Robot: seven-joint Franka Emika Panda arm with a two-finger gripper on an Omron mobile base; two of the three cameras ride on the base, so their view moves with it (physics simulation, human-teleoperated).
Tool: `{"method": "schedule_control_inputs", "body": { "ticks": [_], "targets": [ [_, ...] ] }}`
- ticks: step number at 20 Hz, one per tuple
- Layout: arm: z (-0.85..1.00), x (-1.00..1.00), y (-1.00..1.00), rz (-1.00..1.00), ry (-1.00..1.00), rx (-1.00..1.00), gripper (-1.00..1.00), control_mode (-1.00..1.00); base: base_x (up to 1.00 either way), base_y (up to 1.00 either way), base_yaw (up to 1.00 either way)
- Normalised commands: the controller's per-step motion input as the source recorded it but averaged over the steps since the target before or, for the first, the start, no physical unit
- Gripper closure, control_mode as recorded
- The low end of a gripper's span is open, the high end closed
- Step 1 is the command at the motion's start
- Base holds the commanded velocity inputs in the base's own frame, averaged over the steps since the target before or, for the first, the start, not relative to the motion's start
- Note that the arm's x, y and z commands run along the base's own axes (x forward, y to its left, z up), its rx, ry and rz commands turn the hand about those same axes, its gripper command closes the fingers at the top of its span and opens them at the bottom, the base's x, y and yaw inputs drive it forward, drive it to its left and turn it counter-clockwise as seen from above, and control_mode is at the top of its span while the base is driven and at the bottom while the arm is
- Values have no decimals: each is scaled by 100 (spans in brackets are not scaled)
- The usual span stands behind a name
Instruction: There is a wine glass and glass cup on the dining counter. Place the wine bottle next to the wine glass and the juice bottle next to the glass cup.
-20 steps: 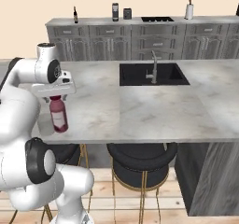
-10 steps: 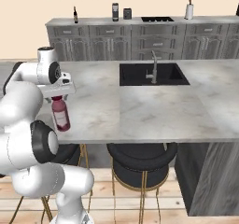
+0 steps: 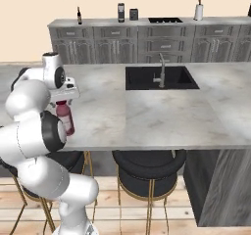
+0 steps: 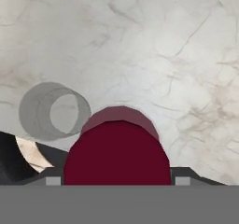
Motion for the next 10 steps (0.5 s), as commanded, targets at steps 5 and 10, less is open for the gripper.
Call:
{"method": "schedule_control_inputs", "body": {
  "ticks": [5, 10],
  "targets": [
    [-28, 28, 11, 0, 5, 0, 100, -100, 0, 0, 0],
    [-34, 20, 4, 0, 10, 0, 100, -100, 0, 0, 0]
  ]
}}
